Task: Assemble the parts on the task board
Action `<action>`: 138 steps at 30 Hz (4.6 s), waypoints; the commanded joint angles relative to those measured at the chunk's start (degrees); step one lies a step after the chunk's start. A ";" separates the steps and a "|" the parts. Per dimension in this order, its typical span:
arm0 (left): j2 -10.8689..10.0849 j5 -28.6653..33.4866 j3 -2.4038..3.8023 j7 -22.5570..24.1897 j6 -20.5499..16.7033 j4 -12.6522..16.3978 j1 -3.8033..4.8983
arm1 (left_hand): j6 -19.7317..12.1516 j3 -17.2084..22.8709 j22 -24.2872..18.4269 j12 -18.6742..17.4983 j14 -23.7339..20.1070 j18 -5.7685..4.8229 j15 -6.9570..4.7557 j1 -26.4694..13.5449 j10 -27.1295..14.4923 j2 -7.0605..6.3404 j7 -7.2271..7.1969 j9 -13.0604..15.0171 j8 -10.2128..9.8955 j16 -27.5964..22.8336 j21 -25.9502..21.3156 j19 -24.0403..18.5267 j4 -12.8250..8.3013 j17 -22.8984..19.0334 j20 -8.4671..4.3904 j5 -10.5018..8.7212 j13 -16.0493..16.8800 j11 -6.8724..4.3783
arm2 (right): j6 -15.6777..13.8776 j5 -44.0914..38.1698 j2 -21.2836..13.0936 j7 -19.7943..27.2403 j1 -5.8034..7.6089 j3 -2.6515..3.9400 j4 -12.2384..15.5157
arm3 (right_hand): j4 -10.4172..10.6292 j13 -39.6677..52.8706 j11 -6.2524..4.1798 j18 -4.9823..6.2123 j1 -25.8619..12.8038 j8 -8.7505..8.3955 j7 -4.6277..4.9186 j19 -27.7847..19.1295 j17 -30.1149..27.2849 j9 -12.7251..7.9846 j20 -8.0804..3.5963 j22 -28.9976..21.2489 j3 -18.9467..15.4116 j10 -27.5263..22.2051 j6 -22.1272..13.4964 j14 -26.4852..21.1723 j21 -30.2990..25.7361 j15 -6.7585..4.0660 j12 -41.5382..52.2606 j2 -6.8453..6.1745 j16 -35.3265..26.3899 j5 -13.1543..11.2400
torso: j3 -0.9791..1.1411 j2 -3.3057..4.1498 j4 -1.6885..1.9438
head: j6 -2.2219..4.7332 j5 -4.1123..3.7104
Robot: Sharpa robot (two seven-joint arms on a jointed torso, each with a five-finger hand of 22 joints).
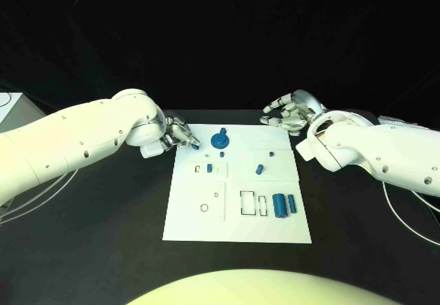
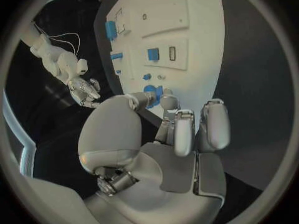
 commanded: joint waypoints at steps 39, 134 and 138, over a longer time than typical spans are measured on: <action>-3.05 -11.44 -2.76 -1.42 -5.09 10.72 -3.37 | 3.30 9.91 2.15 0.45 5.82 -0.53 -1.10 -2.39 2.23 -0.64 -2.18 11.18 1.75 0.93 1.01 1.82 -8.78 14.97 -0.46 0.37 -0.12 -0.84 | 0.90 -0.84 -0.20 0.84 -0.22 0.00 -0.25 | 0.30 11.02 0.45 0.81 -0.55 -0.20 0.08 -0.49 12.43 -0.07 0.14 -0.34 0.11 1.67 -0.45 5.31 -0.69 0.33 -0.45 0.00 -0.38 0.25 | -0.02 -0.16 0.22 | -1.15 0.34; -2.44 -12.91 -2.79 -2.75 -0.25 10.47 -3.46 | 3.75 10.90 2.31 0.13 5.86 -0.58 -1.26 -3.59 2.69 -0.99 -2.38 11.25 2.12 0.99 1.05 1.94 -8.93 15.10 -0.68 0.21 -0.83 -1.02 | 1.27 -0.96 -0.34 0.87 -0.30 0.00 -0.29 | 0.34 10.99 0.44 0.83 -0.74 -0.12 0.08 -0.49 12.31 -0.05 0.13 -0.41 0.23 1.66 -0.51 5.28 -0.88 0.31 -0.47 0.06 -0.45 0.36 | 0.08 -0.25 0.12 | -1.68 0.14; -2.36 -12.78 -2.79 -2.75 -0.03 10.44 -3.46 | 3.95 10.68 2.27 0.11 5.86 -0.57 -1.29 -4.22 2.86 -1.16 -2.47 11.26 2.24 0.99 1.02 1.91 -8.66 15.10 -0.71 0.07 -0.91 -1.06 | 1.35 -0.96 -0.37 0.87 -0.30 0.00 -0.27 | 0.34 10.99 0.44 0.83 -0.74 -0.12 0.08 -0.49 12.31 -0.05 0.13 -0.41 0.23 1.66 -0.51 5.28 -0.88 0.31 -0.47 0.06 -0.45 0.36 | 0.08 -0.26 0.17 | -1.68 0.10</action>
